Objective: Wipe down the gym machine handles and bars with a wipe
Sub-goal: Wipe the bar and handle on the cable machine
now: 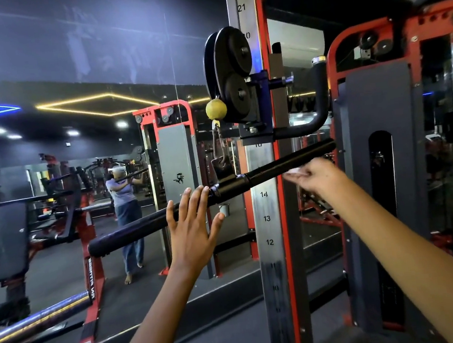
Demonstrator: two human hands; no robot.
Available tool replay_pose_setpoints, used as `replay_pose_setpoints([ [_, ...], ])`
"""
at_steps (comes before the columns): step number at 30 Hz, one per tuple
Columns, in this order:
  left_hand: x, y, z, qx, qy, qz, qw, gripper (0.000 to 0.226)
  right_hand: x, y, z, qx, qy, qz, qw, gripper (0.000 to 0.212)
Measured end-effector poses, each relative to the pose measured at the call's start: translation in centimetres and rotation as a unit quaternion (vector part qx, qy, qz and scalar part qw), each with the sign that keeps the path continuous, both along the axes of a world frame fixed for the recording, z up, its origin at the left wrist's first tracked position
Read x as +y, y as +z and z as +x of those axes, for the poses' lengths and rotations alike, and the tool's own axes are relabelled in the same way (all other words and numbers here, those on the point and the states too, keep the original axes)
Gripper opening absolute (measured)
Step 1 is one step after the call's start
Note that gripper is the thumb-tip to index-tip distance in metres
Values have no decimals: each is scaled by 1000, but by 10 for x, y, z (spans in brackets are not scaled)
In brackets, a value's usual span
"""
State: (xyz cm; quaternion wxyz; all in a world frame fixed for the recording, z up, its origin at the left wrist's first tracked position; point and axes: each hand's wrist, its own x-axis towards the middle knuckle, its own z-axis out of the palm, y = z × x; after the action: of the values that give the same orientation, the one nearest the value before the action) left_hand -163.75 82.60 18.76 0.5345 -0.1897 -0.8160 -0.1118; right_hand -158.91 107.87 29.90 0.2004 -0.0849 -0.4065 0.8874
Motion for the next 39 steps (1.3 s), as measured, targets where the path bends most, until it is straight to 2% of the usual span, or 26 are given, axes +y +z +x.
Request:
replay_pose_setpoints([
  [2, 1, 1, 2, -2, 1, -2, 1000, 68, 10, 3, -4, 1, -42, -44, 998, 38],
  [3, 2, 1, 3, -3, 2, -2, 1000, 68, 4, 1, -6, -9, -46, -35, 998, 31],
  [5, 4, 1, 6, -2, 5, 0, 1000, 68, -29, -6, -3, -16, -3, -8, 1000, 26],
  [9, 0, 1, 7, 3, 3, -3, 1000, 67, -77, -16, 13, -29, 52, 8, 998, 31],
  [11, -4, 2, 8, 6, -4, -8, 1000, 65, -64, -5, 20, -36, 68, -22, 997, 15],
  [13, -6, 4, 9, 6, -7, -12, 1000, 64, -47, 2, 14, 12, 25, -38, 999, 21],
  [15, -4, 4, 11, 2, -7, -14, 1000, 64, -42, 0, -1, 19, -24, -107, 994, 22],
  [16, -3, 3, 11, -1, -8, -14, 1000, 64, -51, -4, -7, 7, -21, -92, 996, 18],
  [18, -1, 0, 11, -6, -7, -12, 1000, 64, -74, -18, -5, 9, 53, -23, 998, 18],
  [20, -2, 0, 11, -5, -2, -12, 1000, 64, -82, -32, 4, 8, 76, 89, 993, 26],
  [21, -3, 0, 11, -4, -2, -13, 1000, 64, -81, -35, 13, 22, 28, 149, 988, 25],
  [22, -4, 0, 11, -1, -2, -16, 1000, 64, -76, -35, 16, 48, -64, 196, 977, 25],
  [23, -5, 1, 11, 2, -2, -18, 1000, 63, -64, -34, 12, 84, -186, 247, 947, 27],
  [24, -6, 2, 12, 6, 0, -19, 1000, 63, -48, -34, 5, 122, -294, 313, 895, 33],
  [26, -8, 5, 15, 9, 6, -22, 1000, 63, -17, -41, -21, 137, -406, 483, 764, 47],
  [27, -9, 6, 16, 6, 8, -24, 1000, 63, -7, -49, -37, 119, -419, 552, 711, 54],
  [28, -10, 6, 16, 0, 10, -26, 1000, 63, -4, -58, -48, 96, -417, 593, 682, 60],
  [29, -11, 7, 16, -7, 9, -29, 999, 63, -12, -68, -55, 89, -406, 616, 669, 66],
  [31, -12, 9, 17, -20, 3, -36, 999, 63, -48, -85, -55, 163, -371, 663, 630, 66],
  [34, -21, 14, 18, -16, 4, -29, 999, 64, -84, -104, -50, 288, -319, 752, 500, 57],
  [35, -29, 16, 20, -11, 16, -10, 1000, 63, -77, -102, -53, 301, -321, 753, 489, 57],
  [36, -39, 18, 21, -5, 36, 14, 999, 64, -65, -100, -56, 288, -334, 733, 518, 59],
  [38, -60, 22, 25, 8, 77, 28, 997, 65, -46, -95, -65, 206, -368, 643, 640, 67],
  [39, -68, 23, 26, 11, 89, 15, 996, 64, -45, -93, -67, 165, -373, 604, 685, 71],
])
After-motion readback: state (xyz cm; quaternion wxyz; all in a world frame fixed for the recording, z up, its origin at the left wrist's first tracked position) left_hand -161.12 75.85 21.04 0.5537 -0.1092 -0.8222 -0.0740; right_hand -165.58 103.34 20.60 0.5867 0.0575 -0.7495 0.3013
